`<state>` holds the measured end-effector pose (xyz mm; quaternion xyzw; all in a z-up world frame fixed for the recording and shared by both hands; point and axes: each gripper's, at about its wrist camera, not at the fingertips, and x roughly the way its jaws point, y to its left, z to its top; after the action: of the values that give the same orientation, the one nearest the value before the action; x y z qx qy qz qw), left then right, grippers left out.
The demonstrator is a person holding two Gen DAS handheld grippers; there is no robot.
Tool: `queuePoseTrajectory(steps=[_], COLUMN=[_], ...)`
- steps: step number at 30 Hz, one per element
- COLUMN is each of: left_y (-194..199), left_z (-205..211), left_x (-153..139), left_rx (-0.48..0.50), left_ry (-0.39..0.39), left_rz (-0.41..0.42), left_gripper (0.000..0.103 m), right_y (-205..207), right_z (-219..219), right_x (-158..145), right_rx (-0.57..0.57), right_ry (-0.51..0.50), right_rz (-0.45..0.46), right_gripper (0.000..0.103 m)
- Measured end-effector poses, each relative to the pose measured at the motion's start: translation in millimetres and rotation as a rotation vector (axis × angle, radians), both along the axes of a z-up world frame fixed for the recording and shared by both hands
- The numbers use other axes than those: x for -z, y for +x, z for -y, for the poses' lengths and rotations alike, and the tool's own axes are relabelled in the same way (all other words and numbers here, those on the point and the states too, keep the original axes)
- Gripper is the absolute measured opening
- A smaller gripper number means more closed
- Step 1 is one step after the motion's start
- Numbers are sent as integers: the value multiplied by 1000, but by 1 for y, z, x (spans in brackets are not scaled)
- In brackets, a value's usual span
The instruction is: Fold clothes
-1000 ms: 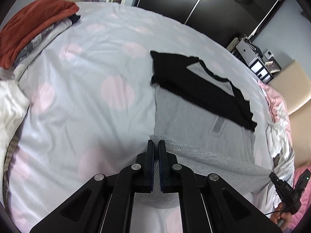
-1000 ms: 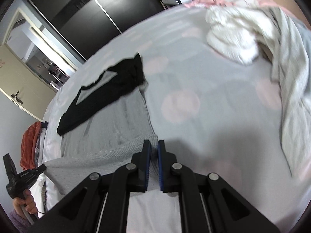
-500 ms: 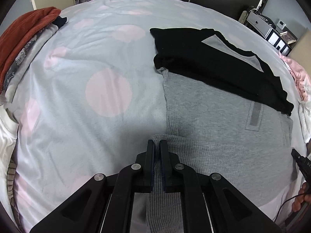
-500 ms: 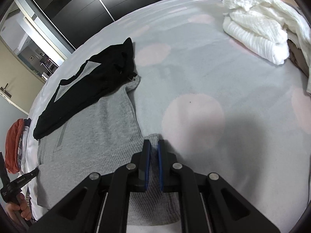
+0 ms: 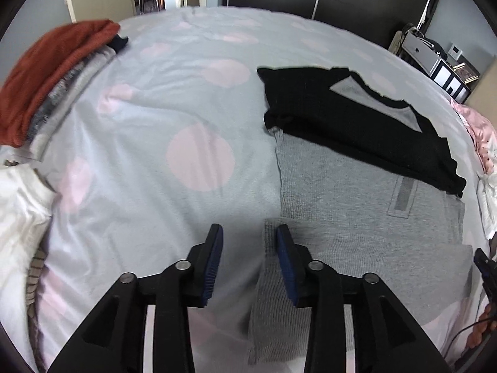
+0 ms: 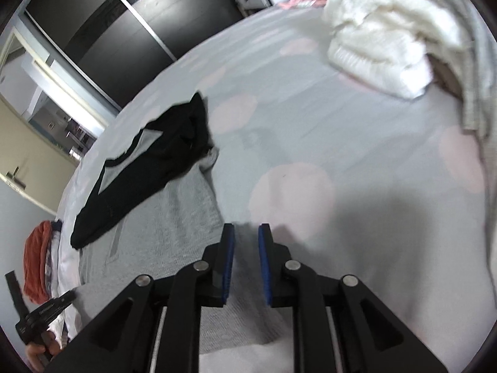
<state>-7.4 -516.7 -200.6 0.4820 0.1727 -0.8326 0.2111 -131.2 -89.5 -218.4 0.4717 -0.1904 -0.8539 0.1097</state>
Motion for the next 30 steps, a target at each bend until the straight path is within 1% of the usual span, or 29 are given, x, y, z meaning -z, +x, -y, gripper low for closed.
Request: queuePoseTrajectory(steps=[2,4,6,10,14,18,21,27,30], left_y=[9,16,24,37,39,37,37,35,35], left_z=[-3,-6,-9,-17,-40,-65,-80,-106,-121], left_x=[-9,-17,-23,-34,-35,-33,-33,-29,-29], left_rx=[-12,-18,-12,14,121,232,305,466,567], left_ry=[-54,-81,-78,-73,-79,-119,-135,-127,-153], left_rz=[-10,-21,-29,-38,3,43,60,110,140], left_gripper=[39,39,39,39,39,39,39,39,39], right_y=[6,11,17,30,42,54,62,71,72], right_z=[-9,-16,-23,-30,-33,-36,-42,-50,-50], right_x=[-3,-4,-5,-7,-9,-13,-16,-18,-17], right_rx=[34,62,87,92,79,71,78,87,85], right_ry=[-5,-3,8,21,29,36,25,-4,-9], right_rz=[6,21,34,62,74,81,88,100,106], right_gripper=[16,16,16,16,16,16,16,16,16])
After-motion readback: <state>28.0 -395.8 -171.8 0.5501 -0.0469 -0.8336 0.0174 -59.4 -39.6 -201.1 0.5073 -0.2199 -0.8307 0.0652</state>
